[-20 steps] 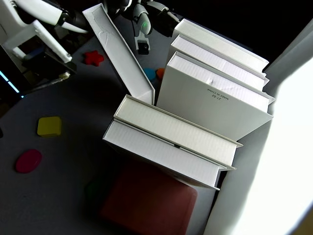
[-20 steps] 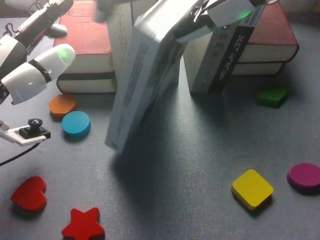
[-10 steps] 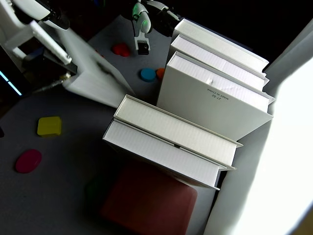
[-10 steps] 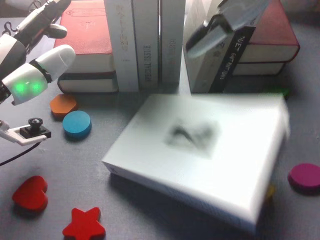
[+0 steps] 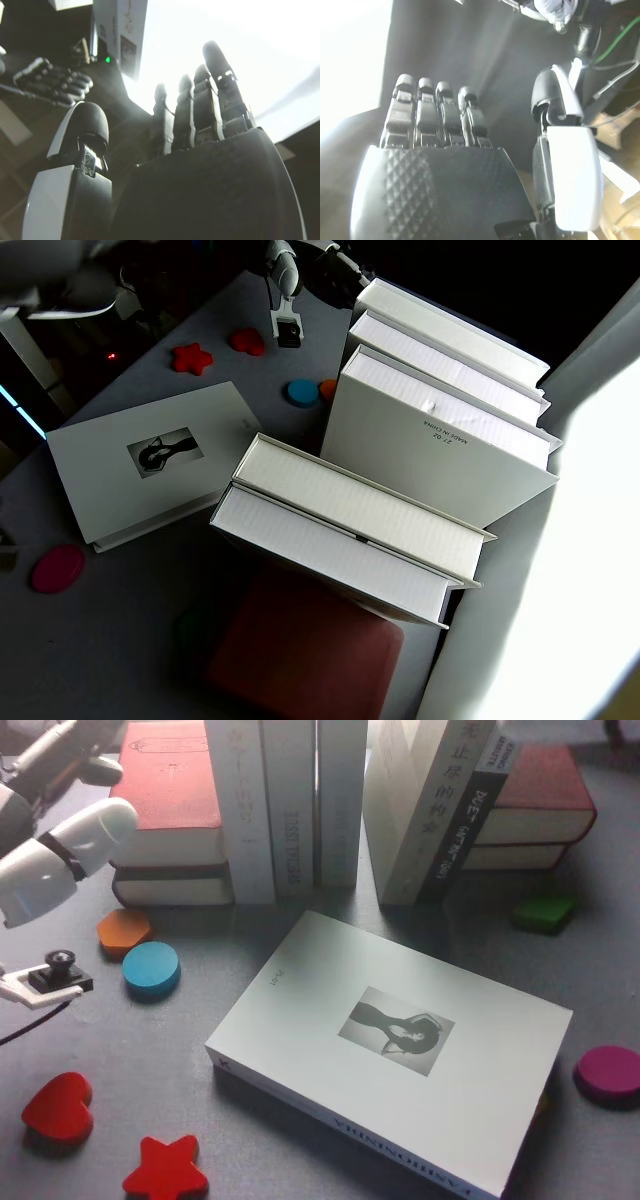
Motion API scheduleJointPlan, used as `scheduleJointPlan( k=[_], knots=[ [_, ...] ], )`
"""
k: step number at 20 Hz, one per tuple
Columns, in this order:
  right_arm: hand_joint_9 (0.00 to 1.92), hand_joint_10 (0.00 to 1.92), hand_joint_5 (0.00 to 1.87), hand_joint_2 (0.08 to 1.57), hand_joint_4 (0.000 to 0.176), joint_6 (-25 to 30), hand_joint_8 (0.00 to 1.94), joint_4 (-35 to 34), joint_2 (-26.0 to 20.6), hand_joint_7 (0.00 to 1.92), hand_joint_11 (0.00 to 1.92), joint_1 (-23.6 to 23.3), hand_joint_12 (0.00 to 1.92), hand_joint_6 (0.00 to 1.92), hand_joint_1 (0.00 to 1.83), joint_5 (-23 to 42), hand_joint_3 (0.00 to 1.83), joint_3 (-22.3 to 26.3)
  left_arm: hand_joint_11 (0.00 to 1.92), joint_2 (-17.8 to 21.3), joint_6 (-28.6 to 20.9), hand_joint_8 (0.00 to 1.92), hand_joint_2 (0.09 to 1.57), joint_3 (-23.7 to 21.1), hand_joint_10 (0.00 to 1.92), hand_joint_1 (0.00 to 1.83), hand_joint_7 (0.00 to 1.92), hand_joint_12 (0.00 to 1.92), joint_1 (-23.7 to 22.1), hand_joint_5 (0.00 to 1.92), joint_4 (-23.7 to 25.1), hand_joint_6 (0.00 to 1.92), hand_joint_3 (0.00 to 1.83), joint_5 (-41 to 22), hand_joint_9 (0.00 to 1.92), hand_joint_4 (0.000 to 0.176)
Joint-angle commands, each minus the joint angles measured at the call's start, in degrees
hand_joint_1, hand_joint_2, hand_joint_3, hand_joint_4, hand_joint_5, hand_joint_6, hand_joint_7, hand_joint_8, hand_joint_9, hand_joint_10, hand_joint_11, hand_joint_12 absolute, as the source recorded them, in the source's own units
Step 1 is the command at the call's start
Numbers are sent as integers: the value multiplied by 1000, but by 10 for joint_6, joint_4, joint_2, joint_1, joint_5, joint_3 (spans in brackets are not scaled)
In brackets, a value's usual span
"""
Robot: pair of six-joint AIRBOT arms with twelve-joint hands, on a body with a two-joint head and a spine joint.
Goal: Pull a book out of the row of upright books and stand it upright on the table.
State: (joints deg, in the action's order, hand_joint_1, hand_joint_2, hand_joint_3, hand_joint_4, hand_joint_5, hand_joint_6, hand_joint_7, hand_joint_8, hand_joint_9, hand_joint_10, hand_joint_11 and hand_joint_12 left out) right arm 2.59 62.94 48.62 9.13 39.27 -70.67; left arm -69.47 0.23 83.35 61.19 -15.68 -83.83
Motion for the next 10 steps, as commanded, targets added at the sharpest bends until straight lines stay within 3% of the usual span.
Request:
scheduleJointPlan(
  k=[1, 2, 3, 5, 6, 7, 8, 10],
  knots=[
    [0, 0, 0, 1178, 0, -29, 0, -92, -9, 0, 0, 13, 0, 0, 481, 41, 5, 4, 0, 6, 1, 0, 1364, -3, 6, 459, 65, 986, 1, 191, -12, 0, 0, -82, 107, 62],
    [0, 0, 0, 1182, 0, -63, 0, -157, -17, 0, 0, 48, 0, 0, 407, 58, 6, 5, 0, 8, 3, 0, 1349, -6, 1, 429, 50, 943, 7, 175, -19, 0, 0, -91, 94, 66],
    [0, 0, 0, 1226, 0, -94, 0, -226, -25, 0, 0, 92, 0, 0, 284, 82, 26, 5, 0, 8, 3, 2, 1338, -8, 5, 418, 51, 935, 10, 150, -25, 0, 0, -99, 103, 59],
    [0, 0, 0, 1230, 0, -129, 0, -328, -33, 0, 0, 155, 0, 0, 252, 131, 25, 4, 0, 8, 3, 3, 1323, -11, 1, 450, 53, 739, 13, 141, -32, 4, 0, -108, 98, 39],
    [0, 0, 0, 1219, 0, -147, 0, -390, -34, 0, 0, 208, 0, 0, 303, 168, 17, 4, 0, 9, 4, 2, 1326, -13, 10, 401, 52, 843, 16, 126, -35, 2, 0, -112, 122, 40],
    [0, 0, 0, 1234, 0, -158, 0, -439, -33, 0, 0, 245, 0, 0, 277, 201, 20, 3, 0, 9, 4, 5, 1319, -14, 21, 333, 77, 934, 18, 106, -37, 0, 0, -114, 158, 64],
    [0, 0, 0, 1253, 0, -168, 0, -485, -30, 0, 0, 291, 0, 0, 252, 238, 24, 3, 0, 9, 4, 3, 1315, -15, 17, 306, 79, 989, 18, 94, -38, 0, 0, -116, 157, 62],
    [0, 0, 0, 1255, 0, -172, 0, -581, -17, 0, 0, 384, 0, 0, 275, 327, 13, 4, 0, 9, 1, 1, 1313, -15, 6, 304, 65, 1054, 19, 51, -39, 0, 4, -117, 135, 89]
  ],
)
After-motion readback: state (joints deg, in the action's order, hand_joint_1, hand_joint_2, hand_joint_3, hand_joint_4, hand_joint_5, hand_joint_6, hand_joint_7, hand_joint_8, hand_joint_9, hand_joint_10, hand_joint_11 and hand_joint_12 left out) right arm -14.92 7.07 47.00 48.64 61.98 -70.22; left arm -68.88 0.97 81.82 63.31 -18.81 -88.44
